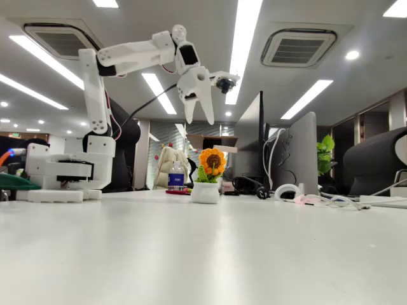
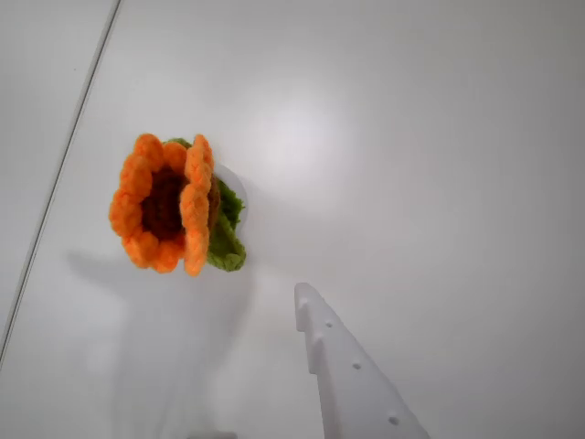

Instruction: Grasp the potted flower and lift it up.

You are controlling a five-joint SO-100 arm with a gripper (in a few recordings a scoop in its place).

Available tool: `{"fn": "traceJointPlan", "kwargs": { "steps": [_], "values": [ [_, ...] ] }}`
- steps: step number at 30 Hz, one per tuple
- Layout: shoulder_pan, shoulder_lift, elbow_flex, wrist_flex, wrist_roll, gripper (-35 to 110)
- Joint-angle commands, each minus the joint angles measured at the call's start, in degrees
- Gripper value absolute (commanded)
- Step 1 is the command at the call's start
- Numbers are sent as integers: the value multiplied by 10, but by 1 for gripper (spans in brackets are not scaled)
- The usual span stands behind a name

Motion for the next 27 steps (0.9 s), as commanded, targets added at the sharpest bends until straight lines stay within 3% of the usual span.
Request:
{"fn": "traceJointPlan", "kwargs": {
  "steps": [1,27],
  "values": [
    [-12,-11,-11,-11,-2,58],
    [-40,-108,-1,-33,19,57]
  ]
}}
